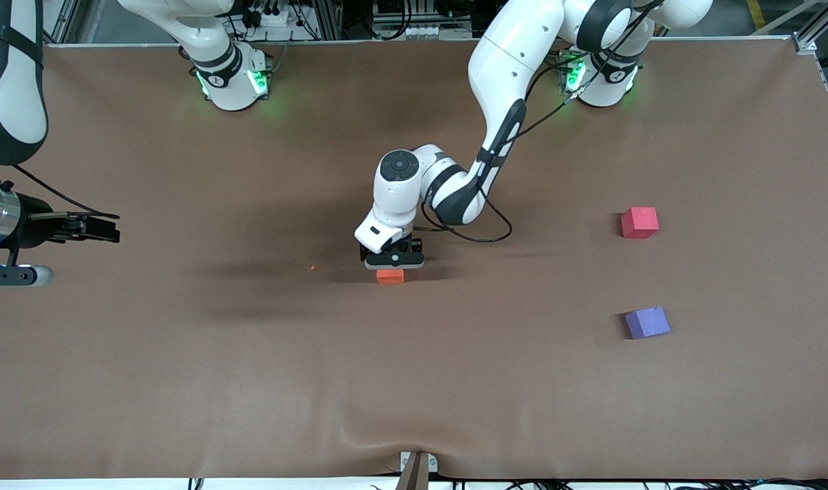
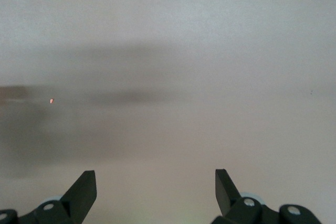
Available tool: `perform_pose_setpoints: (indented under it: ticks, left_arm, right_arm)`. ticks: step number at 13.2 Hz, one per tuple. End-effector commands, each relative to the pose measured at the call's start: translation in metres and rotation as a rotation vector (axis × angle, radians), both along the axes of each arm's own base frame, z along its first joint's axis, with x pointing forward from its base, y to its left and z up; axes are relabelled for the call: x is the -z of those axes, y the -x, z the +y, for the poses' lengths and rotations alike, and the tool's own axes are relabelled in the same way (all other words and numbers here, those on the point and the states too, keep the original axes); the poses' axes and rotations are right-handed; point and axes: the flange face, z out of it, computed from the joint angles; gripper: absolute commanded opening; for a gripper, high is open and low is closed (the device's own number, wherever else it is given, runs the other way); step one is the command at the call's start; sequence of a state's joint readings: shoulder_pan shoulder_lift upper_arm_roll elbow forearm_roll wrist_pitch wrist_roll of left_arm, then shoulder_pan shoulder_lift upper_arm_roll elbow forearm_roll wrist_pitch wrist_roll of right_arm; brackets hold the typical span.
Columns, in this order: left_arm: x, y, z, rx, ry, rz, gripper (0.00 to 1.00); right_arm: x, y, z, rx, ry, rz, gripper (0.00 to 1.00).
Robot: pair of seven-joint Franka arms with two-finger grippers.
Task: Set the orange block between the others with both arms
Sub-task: 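Grasp the orange block with the left gripper while the right gripper retracts, then carry the orange block with the left gripper toward the pink block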
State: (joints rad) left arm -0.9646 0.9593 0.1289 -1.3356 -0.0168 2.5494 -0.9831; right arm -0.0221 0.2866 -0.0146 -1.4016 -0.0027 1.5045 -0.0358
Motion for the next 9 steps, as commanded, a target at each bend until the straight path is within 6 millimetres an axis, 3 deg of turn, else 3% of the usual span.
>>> perform_pose_setpoints:
  ticks: [1,2,4,7,9]
  left_arm:
    - [0.002,-0.002,0.006,-0.061,-0.041,0.027,0.00]
    - [-0.008,-0.010,0.015,-0.081,-0.064,0.039,0.00]
    - [-0.036,-0.049,0.053,-0.161,-0.105,0.050,0.00]
    - [-0.050,-0.098,0.129,-0.291,-0.173,0.130,0.00]
    - [-0.050,-0.116,0.184,-0.338,-0.215,0.161,0.00]
  right_arm:
    - [-0.011,0.010,-0.007,-0.006,0.016,-0.009,1.00]
    - [-0.010,0.010,-0.007,-0.005,0.014,-0.007,1.00]
    - [-0.009,0.010,-0.007,-0.005,0.014,0.000,1.00]
    - [-0.009,0.011,-0.005,-0.007,0.012,0.004,1.00]
    - [-0.008,0.011,-0.004,-0.008,0.012,0.006,1.00]
